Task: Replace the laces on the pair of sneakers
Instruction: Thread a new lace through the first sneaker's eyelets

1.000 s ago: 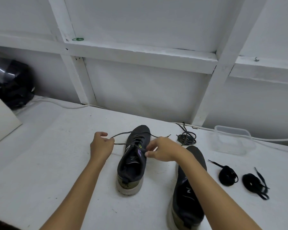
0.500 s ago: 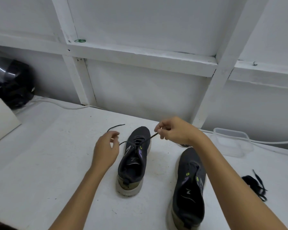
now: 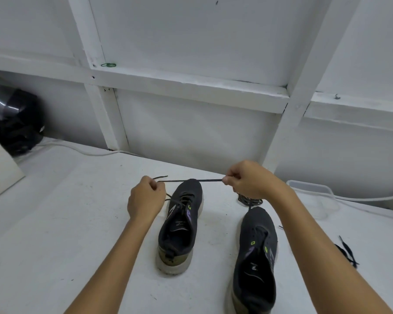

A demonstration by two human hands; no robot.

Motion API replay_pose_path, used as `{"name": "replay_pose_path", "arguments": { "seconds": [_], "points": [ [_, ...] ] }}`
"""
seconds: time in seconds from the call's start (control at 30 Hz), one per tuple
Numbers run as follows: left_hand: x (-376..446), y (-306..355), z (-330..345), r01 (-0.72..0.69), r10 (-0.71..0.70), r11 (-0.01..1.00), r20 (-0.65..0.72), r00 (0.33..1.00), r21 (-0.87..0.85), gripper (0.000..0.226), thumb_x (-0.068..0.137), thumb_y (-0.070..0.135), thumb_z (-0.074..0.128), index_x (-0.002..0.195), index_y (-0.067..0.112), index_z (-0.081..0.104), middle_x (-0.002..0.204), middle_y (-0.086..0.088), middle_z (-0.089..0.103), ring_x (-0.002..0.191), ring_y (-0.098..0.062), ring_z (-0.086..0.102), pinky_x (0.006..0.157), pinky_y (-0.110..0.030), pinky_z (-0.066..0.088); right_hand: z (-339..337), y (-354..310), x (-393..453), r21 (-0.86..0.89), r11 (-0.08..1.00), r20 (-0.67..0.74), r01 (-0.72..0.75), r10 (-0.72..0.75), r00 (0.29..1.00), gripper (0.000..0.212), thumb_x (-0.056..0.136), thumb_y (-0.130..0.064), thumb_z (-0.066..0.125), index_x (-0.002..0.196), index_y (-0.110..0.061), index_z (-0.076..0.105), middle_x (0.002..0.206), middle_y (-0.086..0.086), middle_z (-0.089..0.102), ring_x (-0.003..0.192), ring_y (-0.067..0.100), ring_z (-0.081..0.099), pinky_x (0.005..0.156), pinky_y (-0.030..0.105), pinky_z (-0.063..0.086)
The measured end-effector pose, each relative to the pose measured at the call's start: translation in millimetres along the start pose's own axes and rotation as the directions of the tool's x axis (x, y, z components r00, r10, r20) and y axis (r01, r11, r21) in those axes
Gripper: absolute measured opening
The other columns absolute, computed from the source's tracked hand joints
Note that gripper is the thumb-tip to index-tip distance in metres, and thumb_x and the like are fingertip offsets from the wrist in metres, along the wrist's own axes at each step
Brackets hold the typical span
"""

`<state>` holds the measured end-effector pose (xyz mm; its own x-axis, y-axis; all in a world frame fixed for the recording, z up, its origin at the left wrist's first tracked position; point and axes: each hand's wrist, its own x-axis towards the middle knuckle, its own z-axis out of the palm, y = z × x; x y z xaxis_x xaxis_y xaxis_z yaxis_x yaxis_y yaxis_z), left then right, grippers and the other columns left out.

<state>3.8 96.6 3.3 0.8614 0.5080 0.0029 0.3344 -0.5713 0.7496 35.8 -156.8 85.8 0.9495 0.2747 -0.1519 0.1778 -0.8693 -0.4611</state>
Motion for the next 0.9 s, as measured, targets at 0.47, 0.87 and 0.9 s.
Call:
{"name": "replay_pose_path", "arguments": {
  "seconds": [0.47, 0.87, 0.9],
  "points": [
    [2.4, 14.7, -3.2, -0.543, 0.543, 0.84, 0.048, 0.838, -0.017, 0.016, 0.1, 0.028, 0.056, 0.091, 0.023, 0.068, 0.085, 0.013, 0.069, 0.092, -0.022, 0.057, 0.083, -0.042, 0.048, 12.4, -17.8, -2.9, 0.024, 1.0, 0.024, 0.02, -0.021, 1.0, 0.018, 0.099, -0.03, 0.055, 0.087, -0.034, 0.068, 0.079, -0.013, 0.073, 0.078, 0.006, 0.064, 0.077, 0.034, 0.055],
    [17.4, -28.8, -14.2, -0.088, 0.095, 0.98, -0.031, 0.995, 0.18, 0.021, 0.102, 0.03, 0.05, 0.114, 0.024, 0.066, 0.112, -0.001, 0.064, 0.112, -0.03, 0.054, 0.091, -0.047, 0.043, 48.4, -3.8, -9.4, 0.022, 0.987, -0.019, -0.161, 0.162, 0.987, 0.019, 0.098, -0.015, 0.056, 0.1, -0.021, 0.074, 0.099, -0.003, 0.075, 0.095, 0.018, 0.068, 0.086, 0.036, 0.056],
    [12.7, -29.6, -11.7, -0.136, 0.147, 0.966, -0.034, 0.988, 0.22, 0.027, 0.101, 0.028, 0.053, 0.125, 0.023, 0.063, 0.125, -0.003, 0.06, 0.119, -0.031, 0.049, 0.093, -0.049, 0.042, 53.7, -3.6, -9.4, 0.086, 0.978, -0.065, -0.192, 0.198, 0.978, 0.018, 0.099, -0.017, 0.057, 0.101, -0.02, 0.074, 0.099, -0.002, 0.075, 0.095, 0.018, 0.067, 0.083, 0.032, 0.054]
  ]
}}
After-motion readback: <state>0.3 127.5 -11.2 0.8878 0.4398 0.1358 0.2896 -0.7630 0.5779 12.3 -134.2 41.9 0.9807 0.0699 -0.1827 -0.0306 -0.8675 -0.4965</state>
